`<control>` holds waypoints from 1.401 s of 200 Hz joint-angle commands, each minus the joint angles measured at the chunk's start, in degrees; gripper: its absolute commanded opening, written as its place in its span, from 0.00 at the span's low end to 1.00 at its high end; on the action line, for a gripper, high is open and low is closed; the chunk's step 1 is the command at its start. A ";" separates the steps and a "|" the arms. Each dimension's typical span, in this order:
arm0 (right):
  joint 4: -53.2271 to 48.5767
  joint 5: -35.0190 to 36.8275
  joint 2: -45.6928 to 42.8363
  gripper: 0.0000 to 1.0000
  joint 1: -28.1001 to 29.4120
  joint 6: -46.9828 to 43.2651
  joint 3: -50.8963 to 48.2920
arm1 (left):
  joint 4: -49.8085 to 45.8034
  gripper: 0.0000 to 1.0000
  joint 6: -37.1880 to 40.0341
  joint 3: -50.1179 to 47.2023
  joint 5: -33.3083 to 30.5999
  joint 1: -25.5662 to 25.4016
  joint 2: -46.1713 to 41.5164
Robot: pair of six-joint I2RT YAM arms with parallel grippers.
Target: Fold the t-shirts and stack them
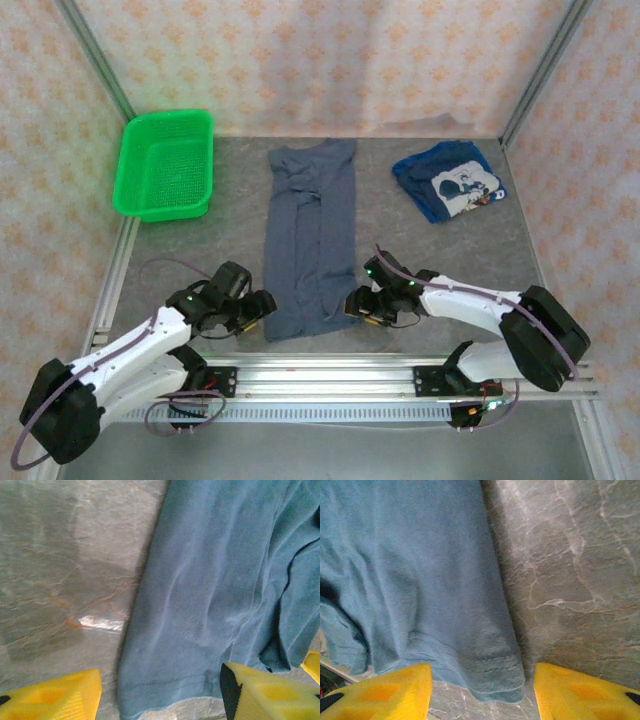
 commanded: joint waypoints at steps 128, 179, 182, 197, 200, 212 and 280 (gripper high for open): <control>5.85 -0.46 9.38 0.35 -0.11 1.78 5.26 | 15.79 0.35 -5.35 -0.35 -3.90 -9.44 19.30; -1.40 0.97 5.50 0.05 -0.12 1.77 6.27 | 12.69 0.07 -4.54 2.22 -5.61 -11.49 19.40; -1.95 1.08 4.83 0.04 -0.11 1.78 6.10 | 12.15 0.07 -4.64 2.33 -5.73 -11.60 19.08; -4.48 1.28 1.51 0.00 -0.11 2.32 5.45 | 9.21 0.05 -4.74 3.17 -6.80 -12.49 16.63; -4.82 1.28 0.90 0.00 -0.08 2.49 5.25 | 8.51 0.05 -4.66 3.43 -7.21 -12.72 16.11; -5.64 1.25 -1.87 0.00 0.30 3.69 4.12 | 6.20 0.05 -4.64 4.12 -8.21 -13.64 14.30; -15.01 1.66 -15.49 0.00 4.72 11.08 -1.27 | -1.63 0.05 -9.65 3.79 -13.15 -19.16 4.28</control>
